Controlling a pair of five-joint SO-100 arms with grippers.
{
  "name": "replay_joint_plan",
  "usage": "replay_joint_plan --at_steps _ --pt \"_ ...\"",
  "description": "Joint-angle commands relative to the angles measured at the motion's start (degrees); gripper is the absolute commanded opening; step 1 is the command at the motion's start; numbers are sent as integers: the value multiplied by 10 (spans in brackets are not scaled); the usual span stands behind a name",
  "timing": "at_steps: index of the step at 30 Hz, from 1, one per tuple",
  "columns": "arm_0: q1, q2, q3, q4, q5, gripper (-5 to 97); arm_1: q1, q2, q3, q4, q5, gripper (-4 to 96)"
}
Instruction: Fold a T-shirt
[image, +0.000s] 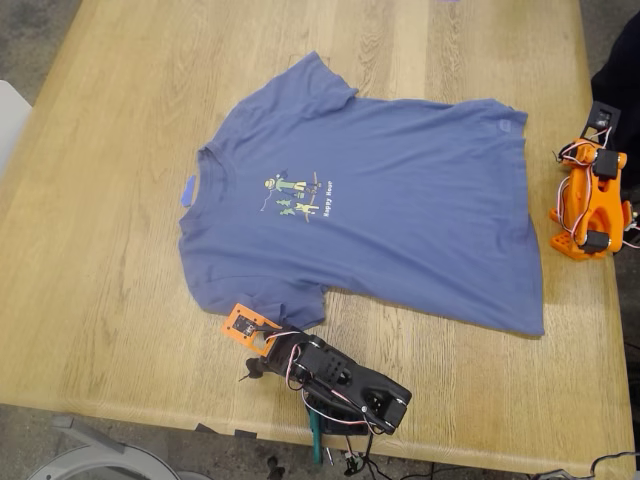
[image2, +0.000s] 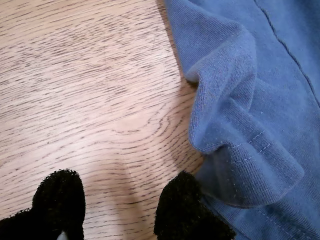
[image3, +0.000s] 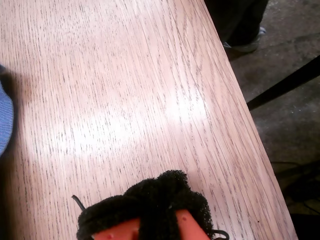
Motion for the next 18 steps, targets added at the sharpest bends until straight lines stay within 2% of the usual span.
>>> replay_joint_plan --at_steps 1,7,18 --pt "-36 67 -11 -11 11 267 18 4 40 11 -3 3" --pt "-113 67 -11 -9 11 267 40 4 40 -23 -4 3" --pt "-174 67 -11 -10 11 267 140 3 40 -44 -11 2"
